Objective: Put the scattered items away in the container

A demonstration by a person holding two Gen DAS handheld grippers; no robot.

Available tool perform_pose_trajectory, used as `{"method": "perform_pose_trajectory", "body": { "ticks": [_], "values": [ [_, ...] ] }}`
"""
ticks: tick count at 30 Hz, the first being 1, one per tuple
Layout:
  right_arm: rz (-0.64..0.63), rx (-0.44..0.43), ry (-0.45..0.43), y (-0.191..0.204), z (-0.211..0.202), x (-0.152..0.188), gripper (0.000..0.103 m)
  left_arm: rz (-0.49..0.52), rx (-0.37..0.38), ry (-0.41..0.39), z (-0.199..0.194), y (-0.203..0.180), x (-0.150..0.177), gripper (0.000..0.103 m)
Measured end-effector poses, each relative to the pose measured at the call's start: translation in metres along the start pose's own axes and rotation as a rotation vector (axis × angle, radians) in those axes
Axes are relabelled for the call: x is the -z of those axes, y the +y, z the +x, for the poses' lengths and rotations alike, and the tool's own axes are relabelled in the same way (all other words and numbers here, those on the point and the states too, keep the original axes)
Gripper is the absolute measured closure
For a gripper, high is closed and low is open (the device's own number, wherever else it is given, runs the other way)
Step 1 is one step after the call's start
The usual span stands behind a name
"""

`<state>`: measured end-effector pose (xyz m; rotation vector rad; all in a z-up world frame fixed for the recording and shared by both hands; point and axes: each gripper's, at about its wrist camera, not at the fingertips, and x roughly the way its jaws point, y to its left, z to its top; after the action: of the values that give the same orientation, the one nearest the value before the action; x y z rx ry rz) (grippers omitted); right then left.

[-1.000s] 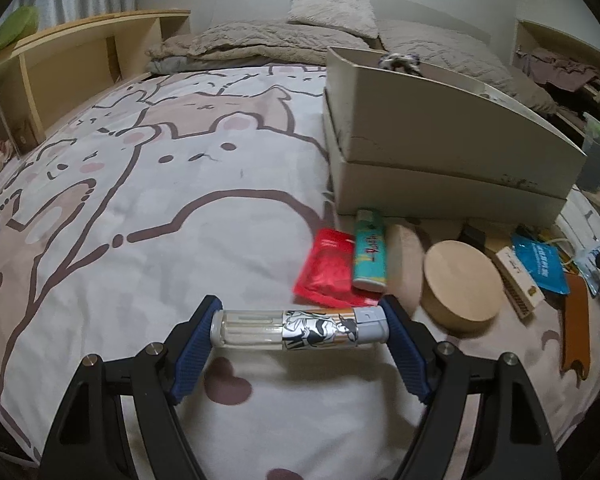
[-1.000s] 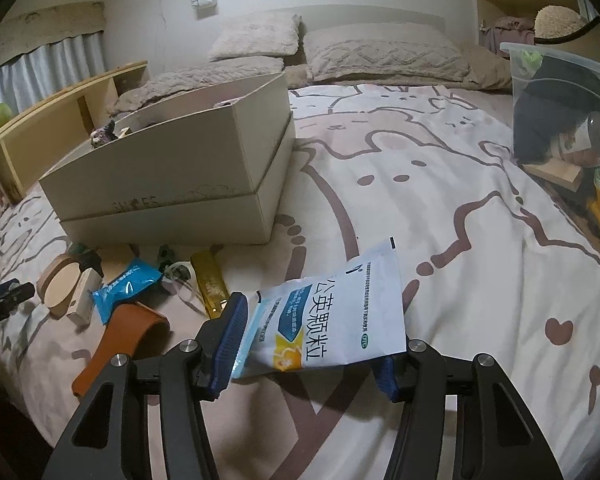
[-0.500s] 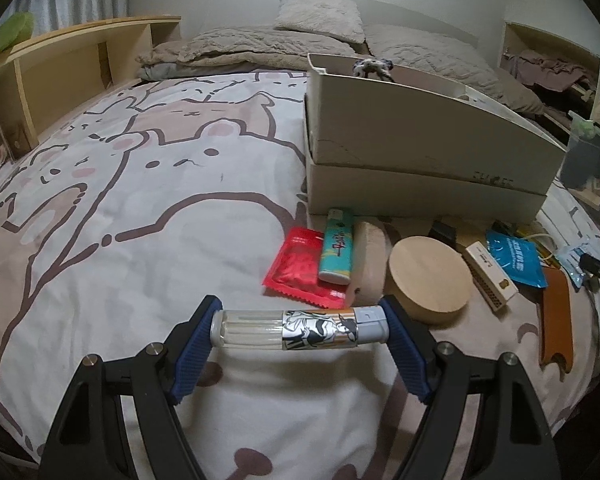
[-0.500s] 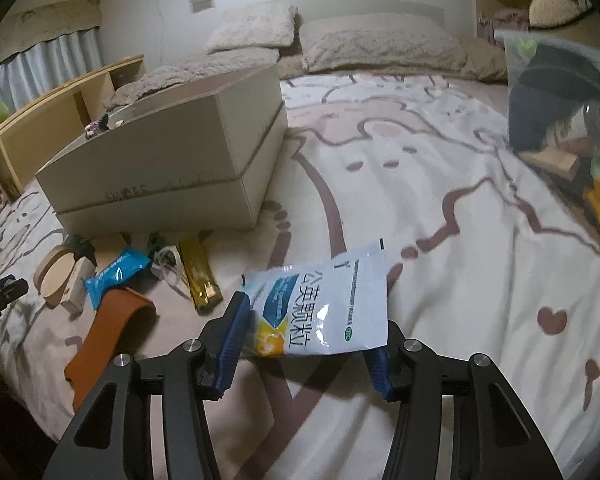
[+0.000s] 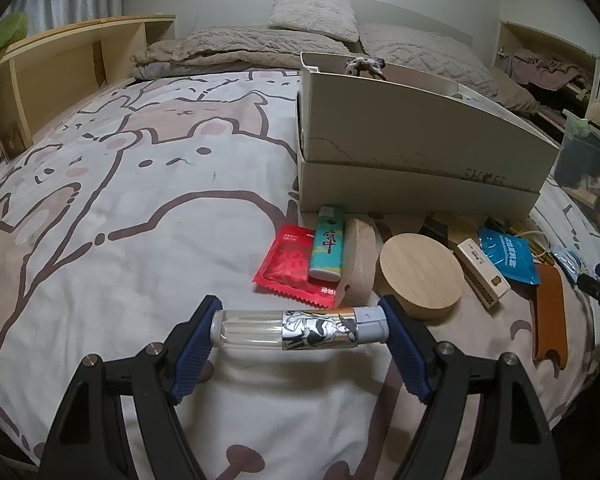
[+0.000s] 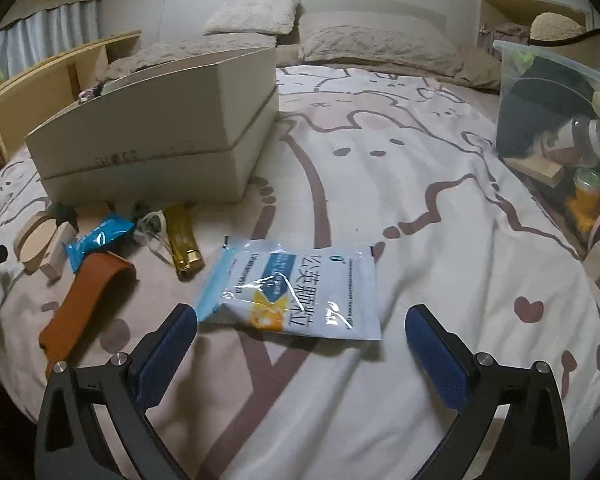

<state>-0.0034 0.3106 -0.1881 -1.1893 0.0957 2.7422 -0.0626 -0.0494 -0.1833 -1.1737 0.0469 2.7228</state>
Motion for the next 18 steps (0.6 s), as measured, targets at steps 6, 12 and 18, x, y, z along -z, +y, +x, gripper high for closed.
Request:
{"method": "perform_pose_trajectory", "body": {
  "ticks": [6,12,18],
  "values": [
    [-0.012,0.003,-0.010,0.008,-0.001,-0.017,0.000,0.006,0.009,0.002,-0.001,-0.001,0.001,0.023],
    [-0.087,0.046,0.029,0.025,0.015,-0.021,0.000,-0.003,0.012,0.008,0.000,0.000,0.001,0.023],
    [-0.042,0.053,0.068,0.015,0.033,-0.012,0.000,-0.005,0.015,0.011,0.000,0.001,0.001,0.023]
  ]
}}
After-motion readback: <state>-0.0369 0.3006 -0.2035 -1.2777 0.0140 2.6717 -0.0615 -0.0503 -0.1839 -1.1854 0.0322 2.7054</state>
